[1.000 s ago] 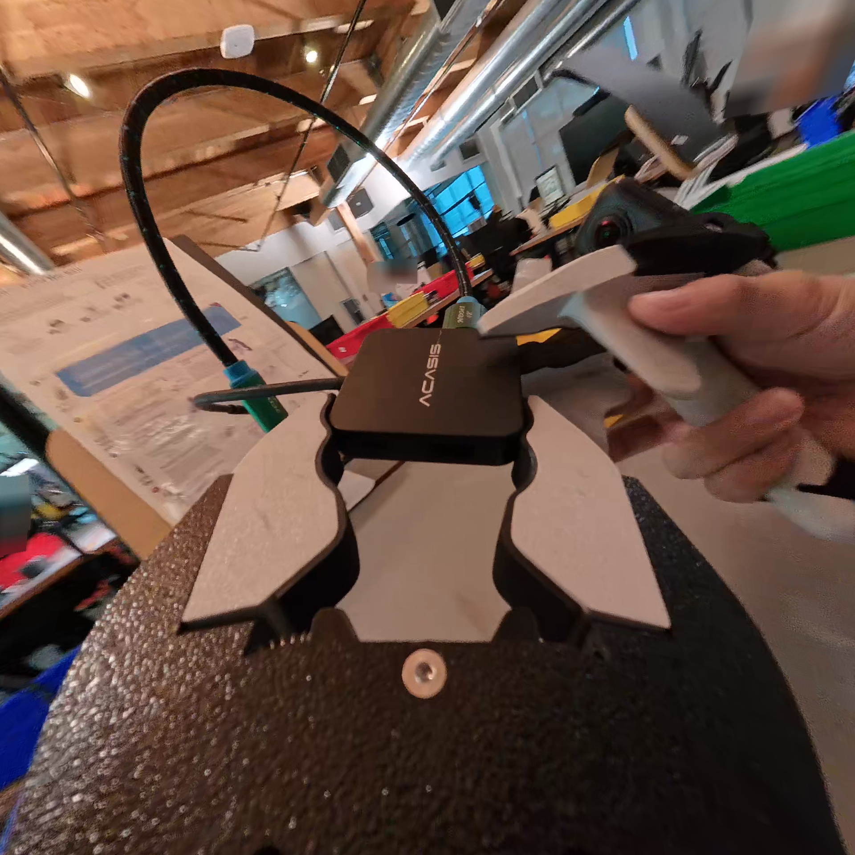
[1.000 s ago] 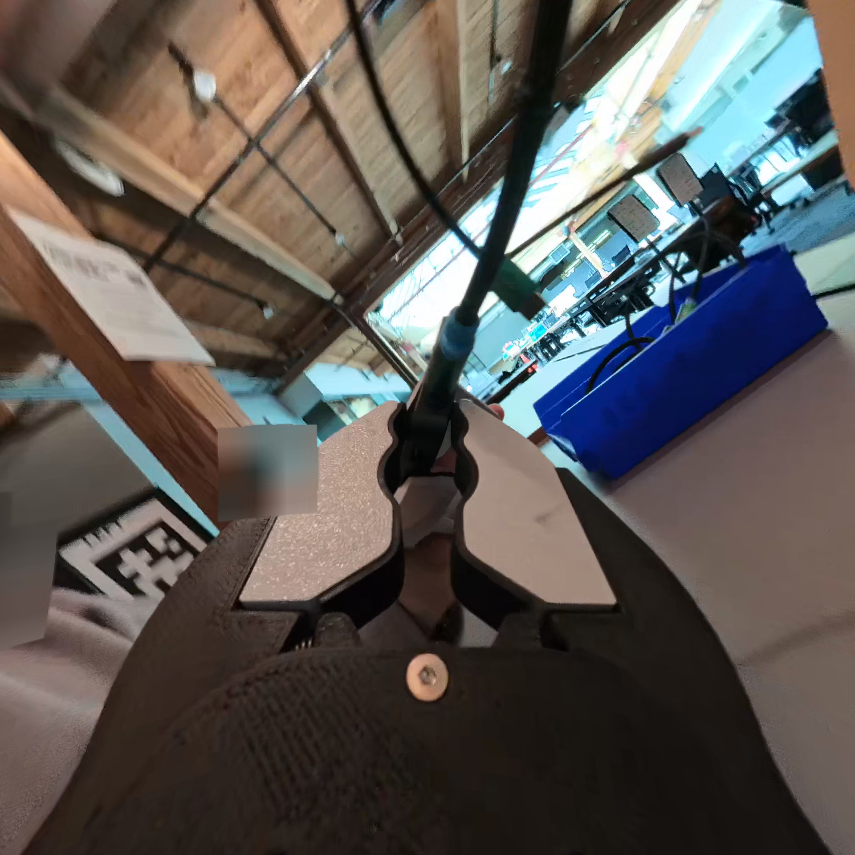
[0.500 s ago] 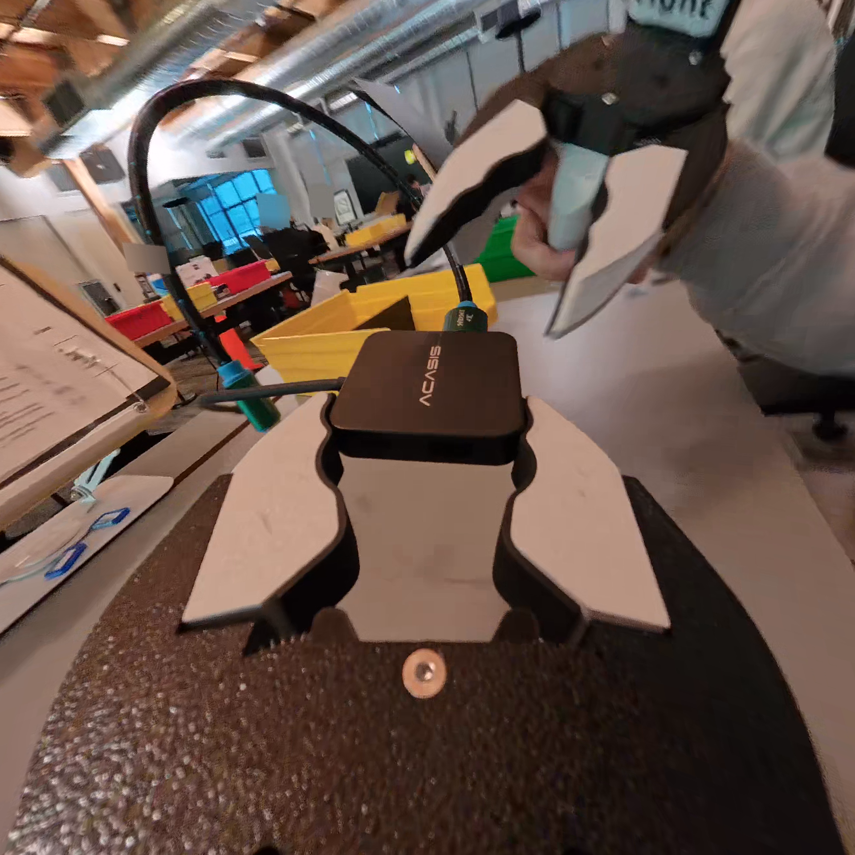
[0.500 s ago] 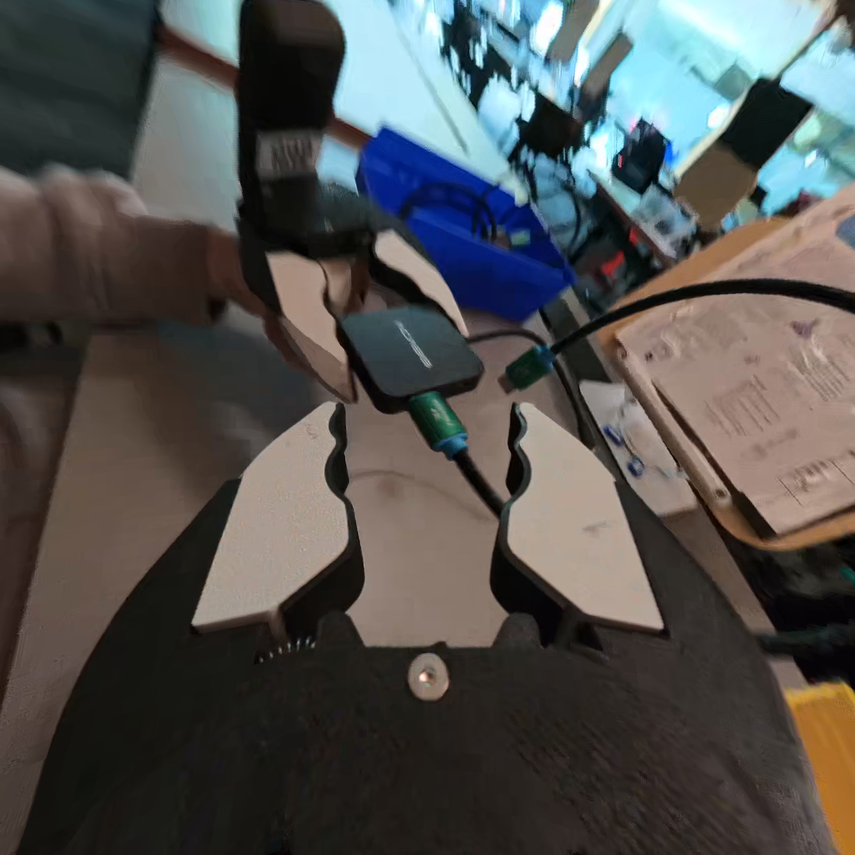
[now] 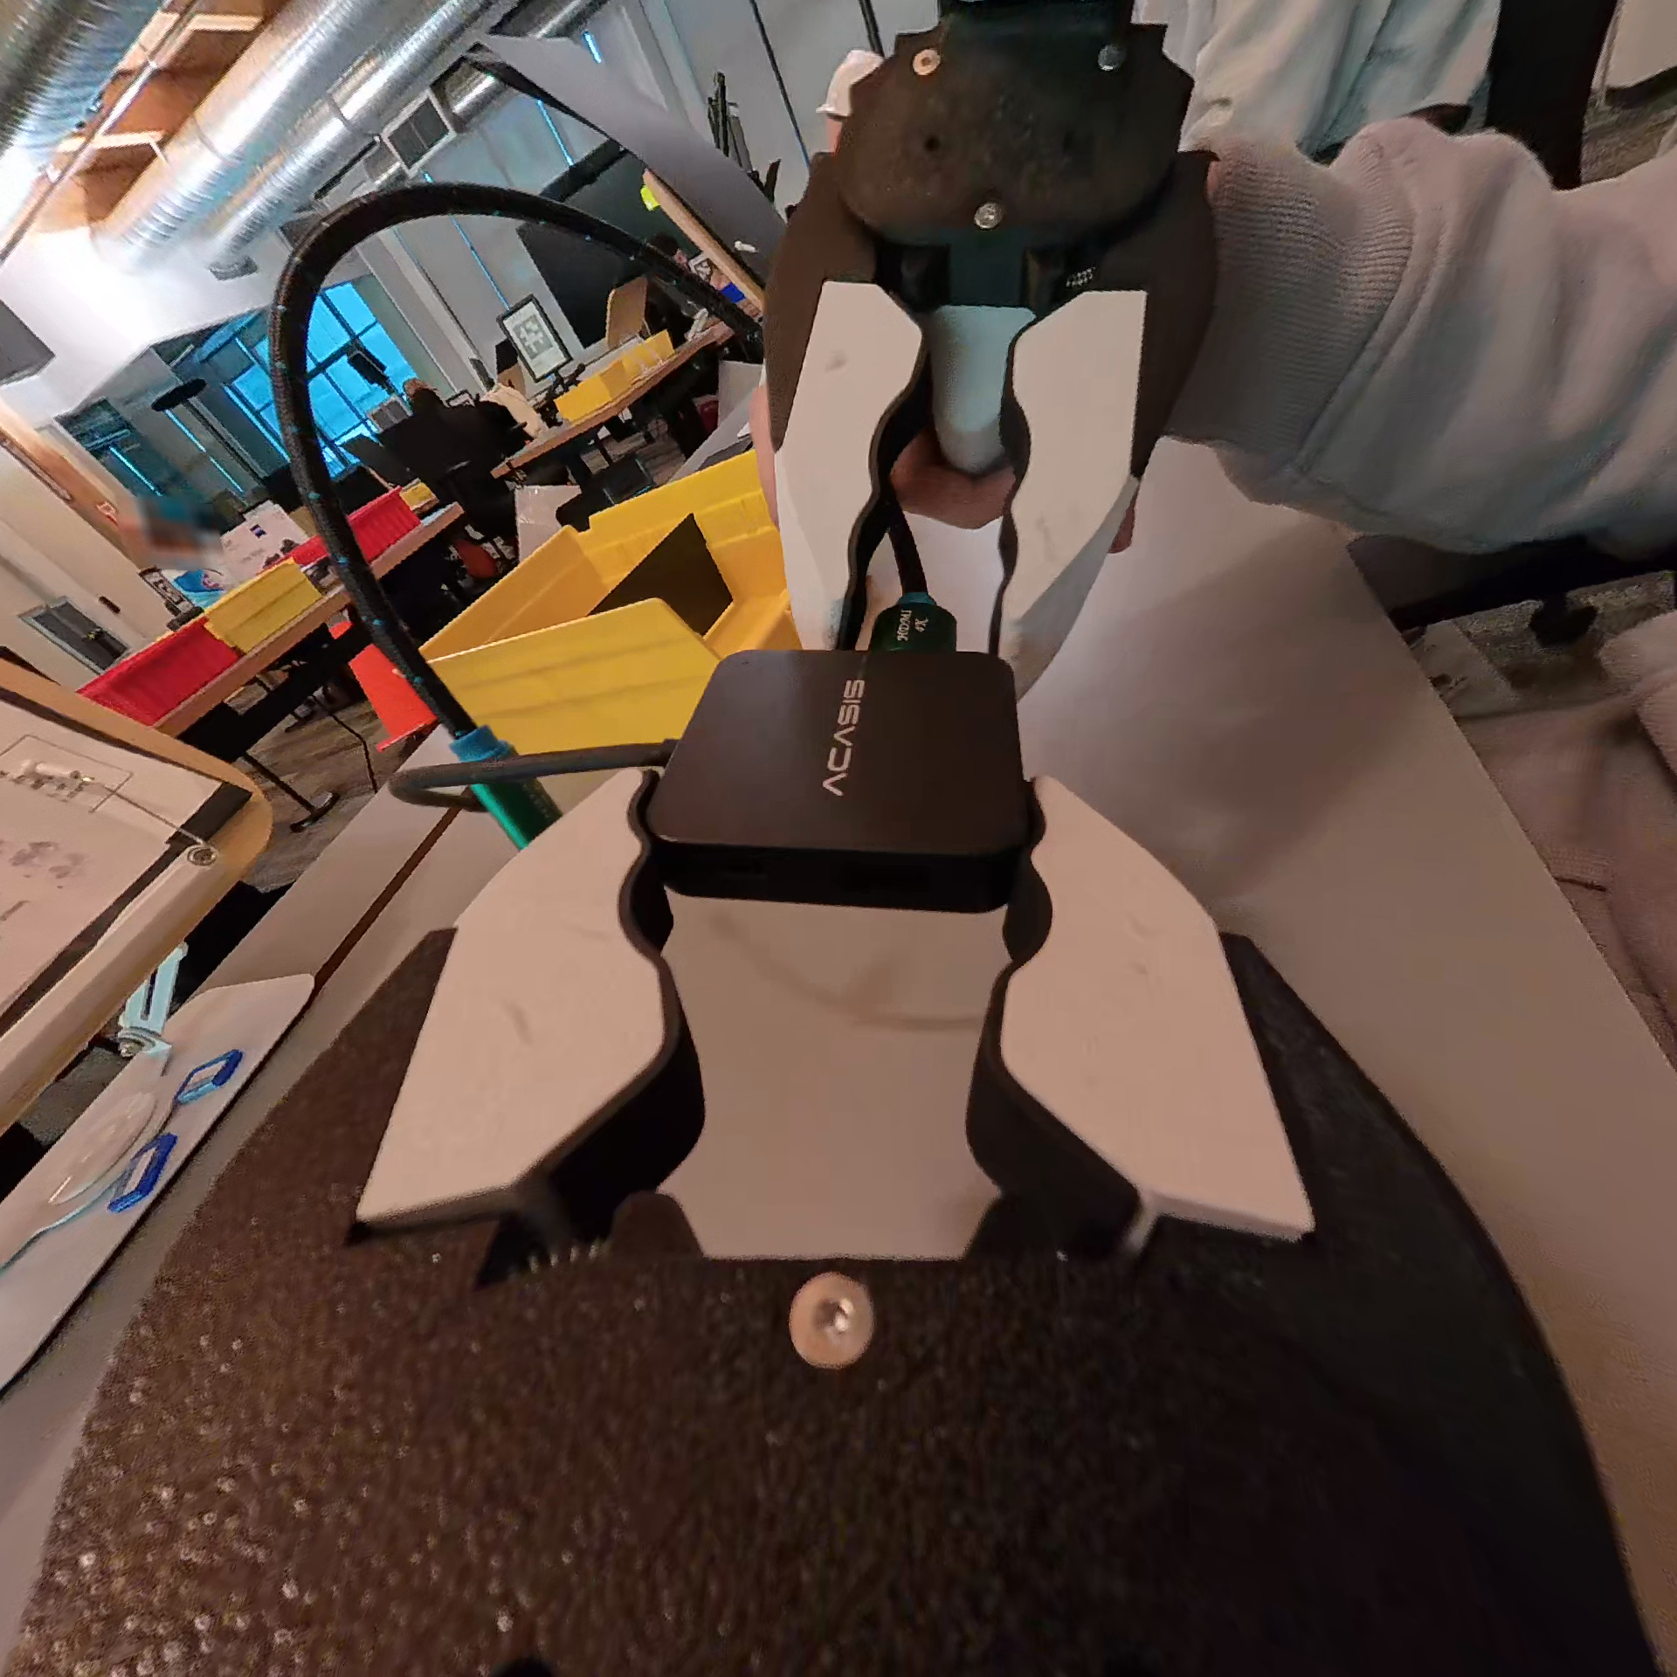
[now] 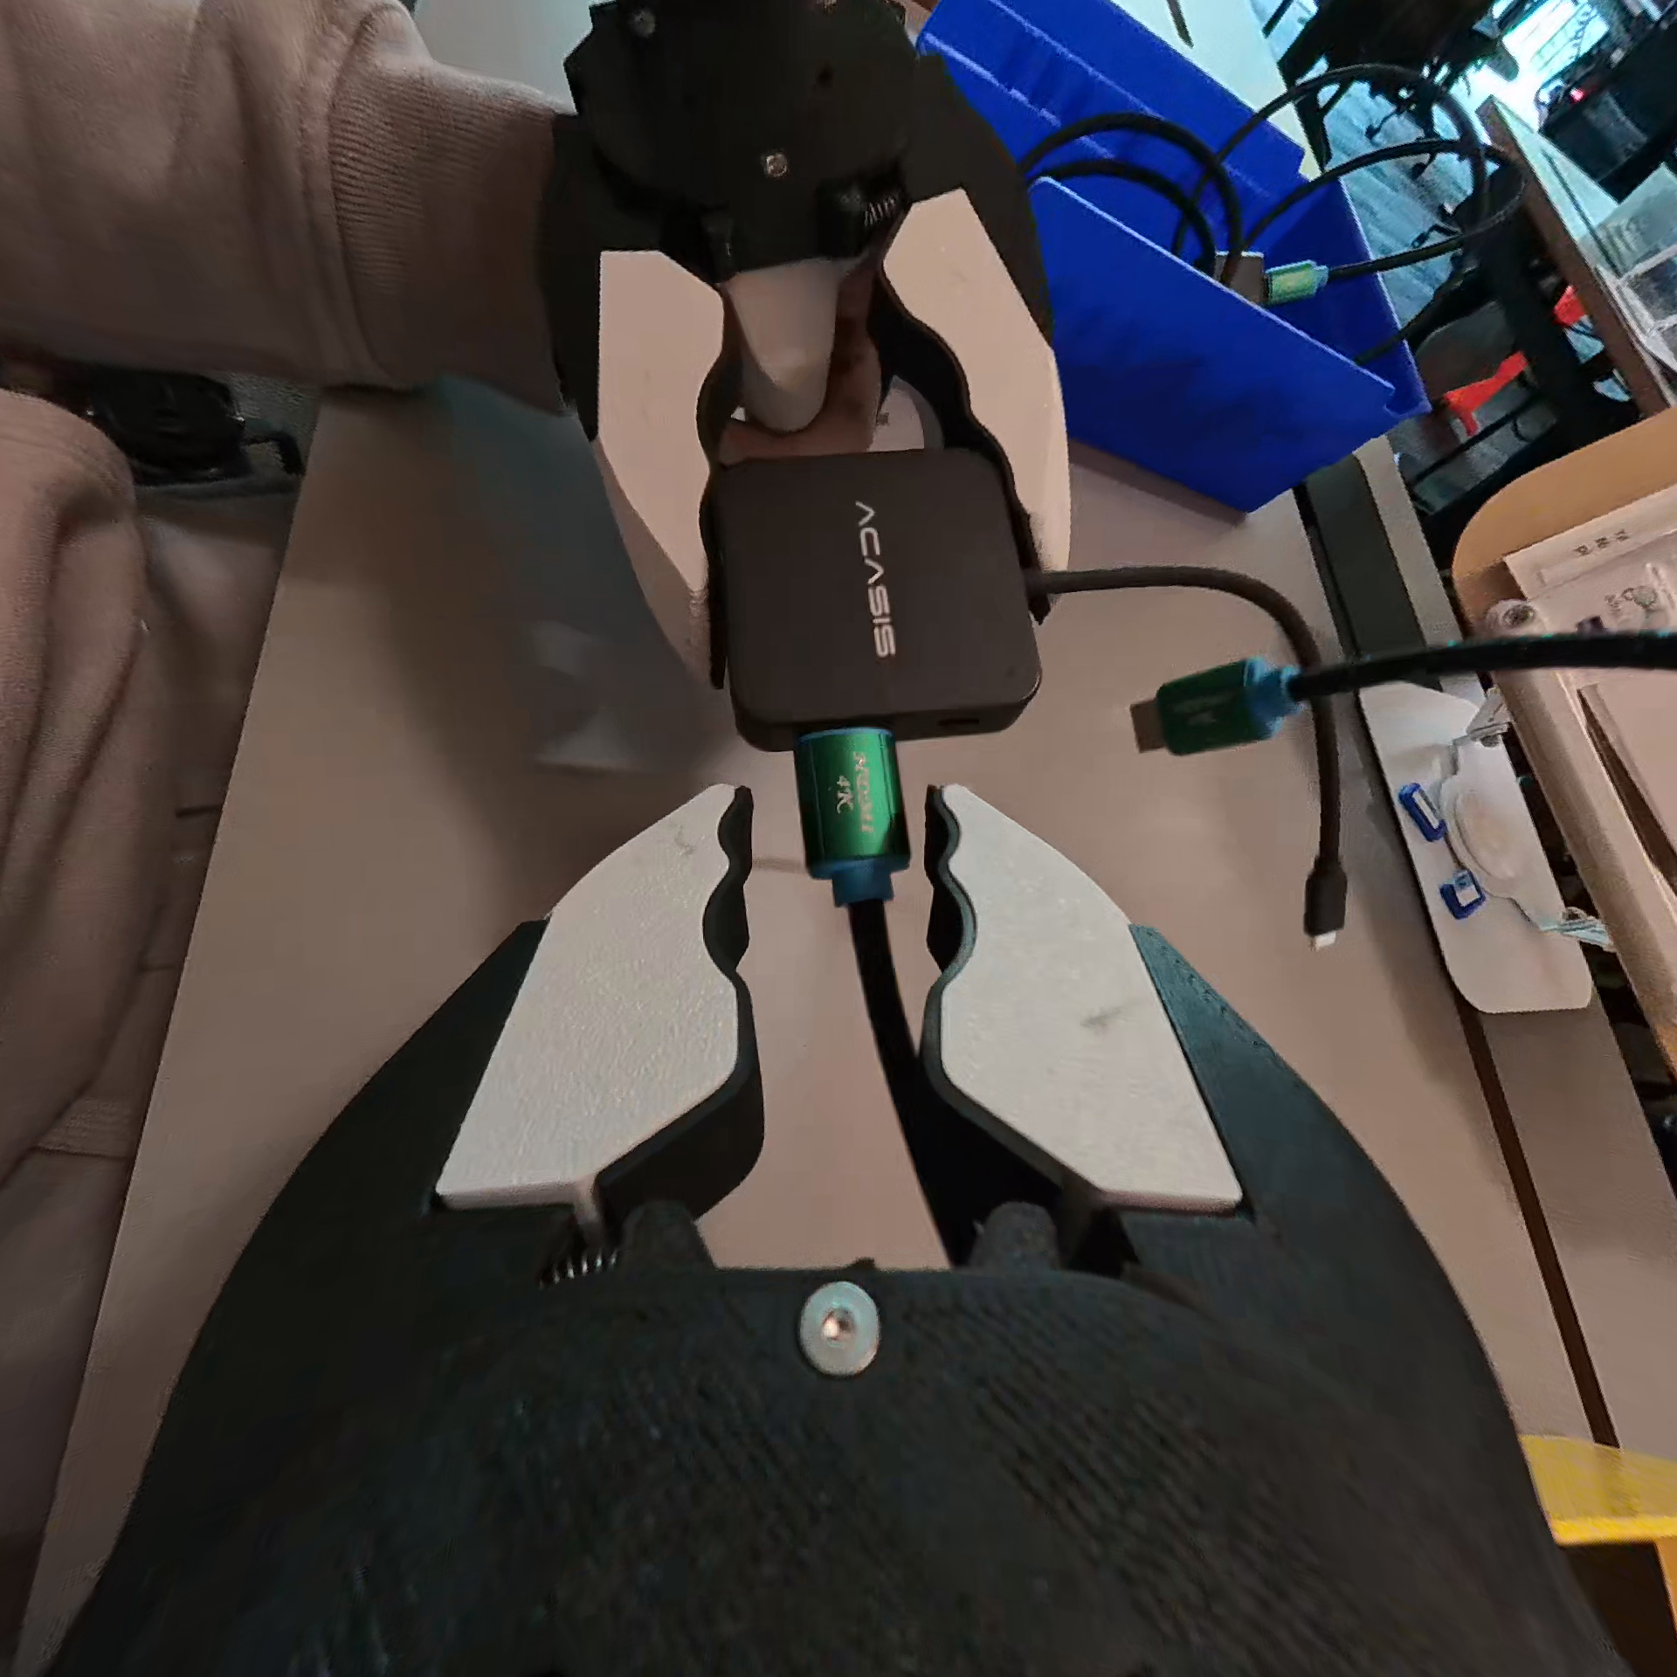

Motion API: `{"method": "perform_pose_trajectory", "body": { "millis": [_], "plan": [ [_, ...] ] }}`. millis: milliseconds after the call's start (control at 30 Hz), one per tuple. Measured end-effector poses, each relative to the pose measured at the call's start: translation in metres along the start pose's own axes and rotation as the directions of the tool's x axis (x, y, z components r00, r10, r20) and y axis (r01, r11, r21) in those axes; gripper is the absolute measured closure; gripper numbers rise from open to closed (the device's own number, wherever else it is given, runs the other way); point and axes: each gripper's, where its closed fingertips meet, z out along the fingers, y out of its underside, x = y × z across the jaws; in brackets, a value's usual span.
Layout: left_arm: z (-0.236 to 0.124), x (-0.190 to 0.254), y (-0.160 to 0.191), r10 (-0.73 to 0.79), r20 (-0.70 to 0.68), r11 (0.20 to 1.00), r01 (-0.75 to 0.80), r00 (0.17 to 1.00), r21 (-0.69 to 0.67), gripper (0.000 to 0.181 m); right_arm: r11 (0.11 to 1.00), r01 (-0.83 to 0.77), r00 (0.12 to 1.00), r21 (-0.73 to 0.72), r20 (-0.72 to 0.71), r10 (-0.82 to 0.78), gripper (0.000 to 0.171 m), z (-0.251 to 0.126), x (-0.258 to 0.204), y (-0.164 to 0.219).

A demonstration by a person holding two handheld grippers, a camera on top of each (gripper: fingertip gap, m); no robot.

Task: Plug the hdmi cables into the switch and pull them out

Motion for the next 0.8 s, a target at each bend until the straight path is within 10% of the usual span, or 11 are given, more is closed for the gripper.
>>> {"method": "perform_pose_trajectory", "body": {
  "millis": [33, 800],
  "plan": [
    [0.001, 0.001, 0.000, 0.007, -0.001, 1.000, -0.007, 1.000, -0.005, 0.108, 1.000, 0.009, 1.000, 0.009, 0.003, -0.009, 0.139, 0.000, -0.001, -0.001],
    [0.006, 0.007, -0.001, 0.120, 0.004, 0.988, -0.119, 0.993, -0.094, 0.109, 0.985, 0.150, 0.989, -0.083, 0.012, -0.150, 0.150, -0.004, -0.004, 0.005]
  ]
}}
